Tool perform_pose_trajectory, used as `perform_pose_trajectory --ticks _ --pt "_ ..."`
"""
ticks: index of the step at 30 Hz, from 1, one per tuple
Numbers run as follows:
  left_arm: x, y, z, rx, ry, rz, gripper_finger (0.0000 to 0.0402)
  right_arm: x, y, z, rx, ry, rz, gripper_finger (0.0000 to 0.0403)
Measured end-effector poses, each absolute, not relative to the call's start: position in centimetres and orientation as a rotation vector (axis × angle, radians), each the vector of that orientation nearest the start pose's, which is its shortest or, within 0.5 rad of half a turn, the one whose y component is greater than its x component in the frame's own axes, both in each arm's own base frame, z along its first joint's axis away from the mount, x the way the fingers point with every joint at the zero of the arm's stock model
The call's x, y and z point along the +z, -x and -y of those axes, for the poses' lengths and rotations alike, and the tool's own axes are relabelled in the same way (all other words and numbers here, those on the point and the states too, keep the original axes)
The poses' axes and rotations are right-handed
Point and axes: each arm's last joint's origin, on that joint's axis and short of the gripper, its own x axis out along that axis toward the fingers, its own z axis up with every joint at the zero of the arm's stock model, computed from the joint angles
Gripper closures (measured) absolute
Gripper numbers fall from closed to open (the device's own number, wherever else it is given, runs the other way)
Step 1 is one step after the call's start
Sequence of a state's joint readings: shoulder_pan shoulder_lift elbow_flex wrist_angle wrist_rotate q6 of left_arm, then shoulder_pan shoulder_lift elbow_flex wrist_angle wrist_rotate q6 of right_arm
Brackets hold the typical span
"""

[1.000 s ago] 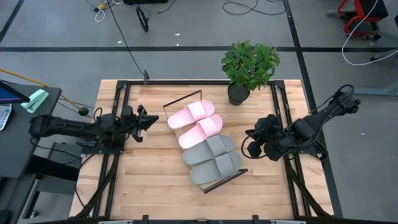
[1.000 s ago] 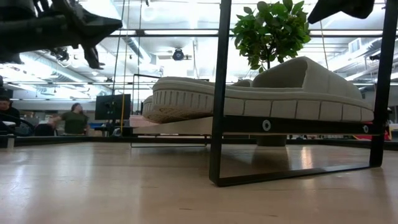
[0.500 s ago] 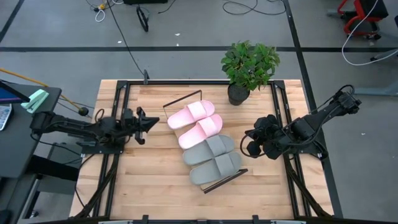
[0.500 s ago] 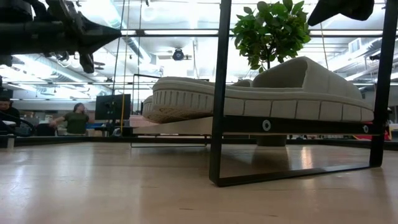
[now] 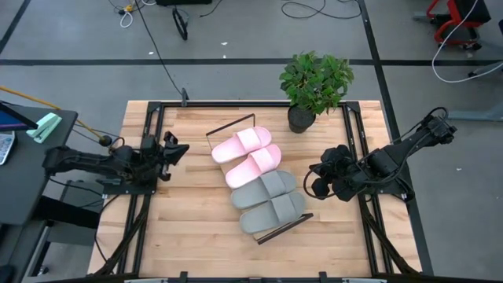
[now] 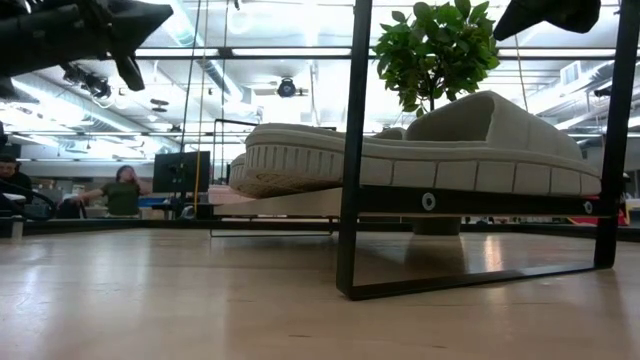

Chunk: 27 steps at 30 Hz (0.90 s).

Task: Pick and place slides into the shelf
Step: Return to Home Position

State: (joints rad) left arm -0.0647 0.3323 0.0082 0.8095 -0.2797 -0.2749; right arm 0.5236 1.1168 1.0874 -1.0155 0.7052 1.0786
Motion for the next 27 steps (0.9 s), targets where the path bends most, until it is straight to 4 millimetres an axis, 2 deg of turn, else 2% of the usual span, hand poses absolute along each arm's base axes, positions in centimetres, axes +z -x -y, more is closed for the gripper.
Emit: perform_pose_trajectory --ticks 14,20,23,27 --pt "19.8 -9.1 -0.2 0.160 0.330 0.365 0.0400 31.6 -17.9 -8.2 -0.578 -0.417 -0.639 0.0403" --pt "19.6 -9.1 -0.1 0.160 0.302 0.204 0.0399 31.6 -18.0 -8.2 -0.579 -0.429 -0.632 0.0403" --pt "18.9 -9.3 0.0 0.130 0.295 0.127 0.0398 31.6 -18.0 -8.2 -0.577 -0.413 -0.635 0.0403" --pt "17.2 -9.6 0.0 0.135 0.375 0.036 0.0396 31.6 -17.9 -8.1 -0.591 -0.398 -0.626 0.0403"
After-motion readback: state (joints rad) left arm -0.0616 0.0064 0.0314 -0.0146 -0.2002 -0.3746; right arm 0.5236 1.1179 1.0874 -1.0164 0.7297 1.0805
